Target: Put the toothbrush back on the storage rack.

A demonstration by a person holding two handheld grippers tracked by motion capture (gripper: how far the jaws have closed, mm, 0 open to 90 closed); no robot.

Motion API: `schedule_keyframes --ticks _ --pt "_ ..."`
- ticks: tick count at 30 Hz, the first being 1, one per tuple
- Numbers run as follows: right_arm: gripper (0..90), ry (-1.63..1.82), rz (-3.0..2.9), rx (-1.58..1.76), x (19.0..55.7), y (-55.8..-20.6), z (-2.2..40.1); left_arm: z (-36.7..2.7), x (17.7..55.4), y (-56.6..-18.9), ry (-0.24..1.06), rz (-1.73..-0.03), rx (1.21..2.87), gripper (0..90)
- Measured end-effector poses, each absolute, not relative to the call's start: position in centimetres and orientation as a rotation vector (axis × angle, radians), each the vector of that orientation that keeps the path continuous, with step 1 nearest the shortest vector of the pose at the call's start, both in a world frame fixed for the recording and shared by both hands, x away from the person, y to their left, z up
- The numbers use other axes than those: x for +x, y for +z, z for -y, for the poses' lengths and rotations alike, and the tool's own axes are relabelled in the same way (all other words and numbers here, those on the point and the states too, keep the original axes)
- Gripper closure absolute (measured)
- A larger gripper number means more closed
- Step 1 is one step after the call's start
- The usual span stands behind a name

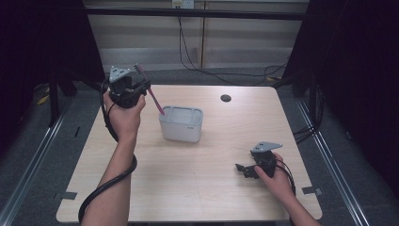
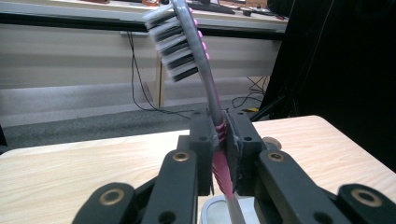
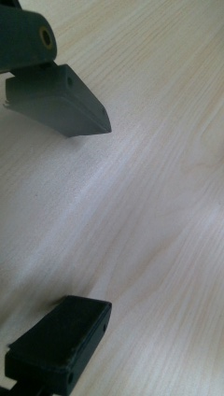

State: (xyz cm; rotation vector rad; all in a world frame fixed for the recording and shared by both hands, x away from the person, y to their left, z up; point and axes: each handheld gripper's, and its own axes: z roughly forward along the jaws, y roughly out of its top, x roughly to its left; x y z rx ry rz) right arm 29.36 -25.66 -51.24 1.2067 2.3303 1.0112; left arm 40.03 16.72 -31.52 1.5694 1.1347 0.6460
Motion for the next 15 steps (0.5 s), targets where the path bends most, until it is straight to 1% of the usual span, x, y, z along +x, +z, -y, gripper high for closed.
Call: schedule_keyframes --ticks 15 --pt "11.8 1.010 -2.332 1.204 29.4 -51.2 25.7 -16.0 40.6 -33.0 0.683 -1.123 1.596 81.9"
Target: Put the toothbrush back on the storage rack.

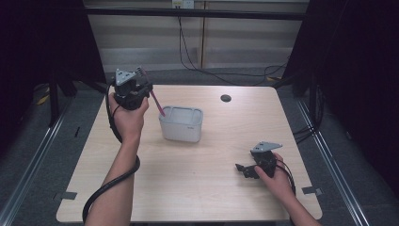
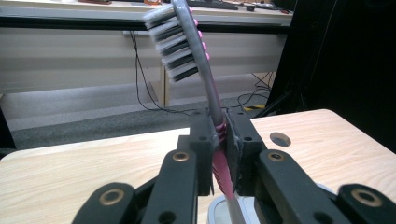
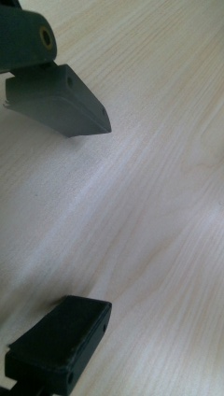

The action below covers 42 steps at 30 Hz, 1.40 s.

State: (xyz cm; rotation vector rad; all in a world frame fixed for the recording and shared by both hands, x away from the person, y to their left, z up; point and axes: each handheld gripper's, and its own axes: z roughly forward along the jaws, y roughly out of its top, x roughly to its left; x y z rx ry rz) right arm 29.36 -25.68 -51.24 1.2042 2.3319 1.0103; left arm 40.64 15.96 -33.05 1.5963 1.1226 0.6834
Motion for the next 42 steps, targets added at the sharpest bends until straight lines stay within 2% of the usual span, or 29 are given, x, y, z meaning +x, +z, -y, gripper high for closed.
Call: schedule_keyframes --ticks 42 --pt "11.8 1.010 -2.332 1.204 29.4 -51.2 25.7 -14.3 40.8 -36.4 0.693 -1.105 1.650 81.8"
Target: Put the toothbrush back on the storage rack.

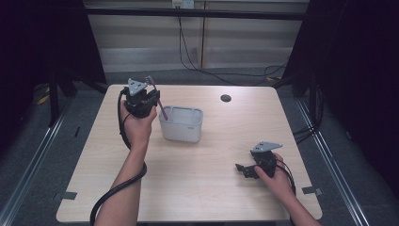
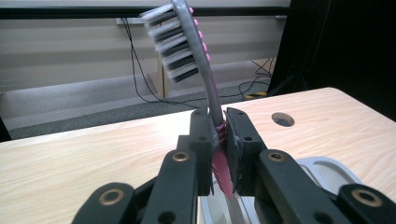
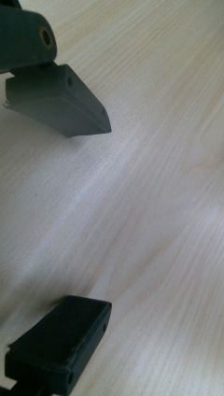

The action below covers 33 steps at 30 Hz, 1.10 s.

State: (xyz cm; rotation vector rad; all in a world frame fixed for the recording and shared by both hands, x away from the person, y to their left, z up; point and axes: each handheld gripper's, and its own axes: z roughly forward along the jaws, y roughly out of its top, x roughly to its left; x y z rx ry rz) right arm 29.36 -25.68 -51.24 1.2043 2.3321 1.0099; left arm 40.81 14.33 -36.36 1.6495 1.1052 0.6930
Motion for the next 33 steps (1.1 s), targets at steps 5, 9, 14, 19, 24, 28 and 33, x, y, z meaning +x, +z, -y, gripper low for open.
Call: schedule_keyframes --ticks 5,9,14,19,24,28,33 --pt "11.8 1.010 -2.332 1.204 29.4 -51.2 25.7 -14.4 40.7 -36.9 0.693 -1.106 1.659 81.8" --pt "11.8 1.010 -2.332 1.204 29.4 -51.2 25.7 -14.4 40.7 -37.2 0.693 -1.110 1.665 81.8" --pt "11.9 1.010 -2.332 1.204 29.4 -51.2 25.7 -14.4 40.5 -37.5 0.692 -1.107 1.673 81.8" --pt "11.8 1.010 -2.332 1.204 29.4 -51.2 25.7 -14.5 40.4 -37.8 0.690 -1.107 1.686 81.8" --pt "11.8 1.010 -2.332 1.204 29.4 -51.2 25.7 -14.5 40.2 -38.1 0.683 -1.102 1.695 81.7" --pt "11.8 1.010 -2.332 1.204 29.4 -51.2 25.7 -14.5 40.2 -38.5 0.683 -1.102 1.709 81.7" --pt "11.9 1.010 -2.332 1.204 29.4 -51.2 25.7 -14.3 40.0 -39.0 0.670 -1.105 1.712 81.7"
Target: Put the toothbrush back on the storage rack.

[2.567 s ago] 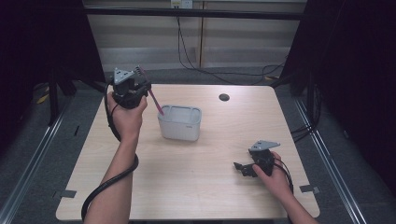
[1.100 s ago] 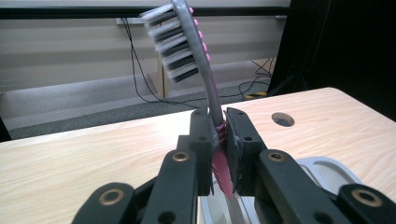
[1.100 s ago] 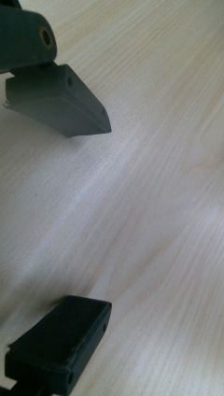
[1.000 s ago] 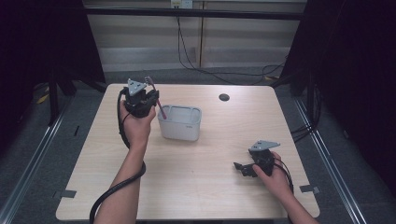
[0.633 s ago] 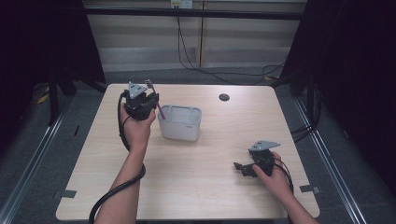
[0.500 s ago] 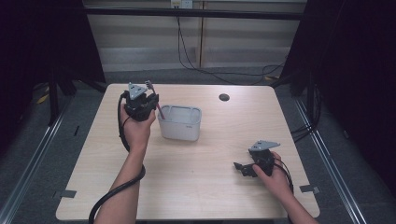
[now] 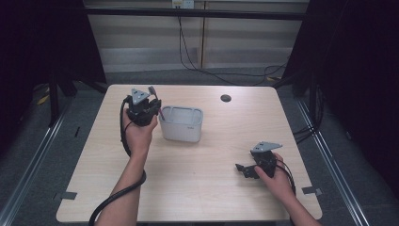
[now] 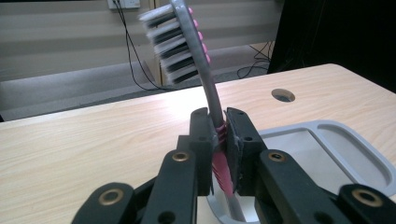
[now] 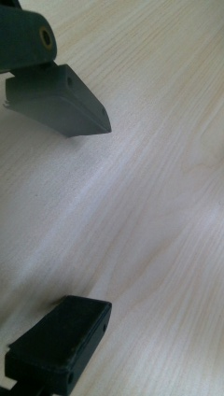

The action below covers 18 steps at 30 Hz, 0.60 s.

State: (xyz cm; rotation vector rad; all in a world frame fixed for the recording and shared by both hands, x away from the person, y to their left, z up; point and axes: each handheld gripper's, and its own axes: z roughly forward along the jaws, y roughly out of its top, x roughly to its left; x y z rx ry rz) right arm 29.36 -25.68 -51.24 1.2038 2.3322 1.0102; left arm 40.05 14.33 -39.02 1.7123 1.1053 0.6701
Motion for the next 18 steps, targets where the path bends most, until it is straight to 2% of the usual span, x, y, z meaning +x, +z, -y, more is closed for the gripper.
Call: schedule_keyframes --ticks 18 --pt "11.8 1.010 -2.332 1.204 29.4 -51.2 25.7 -13.9 39.8 -41.0 0.622 -1.130 1.714 81.6"
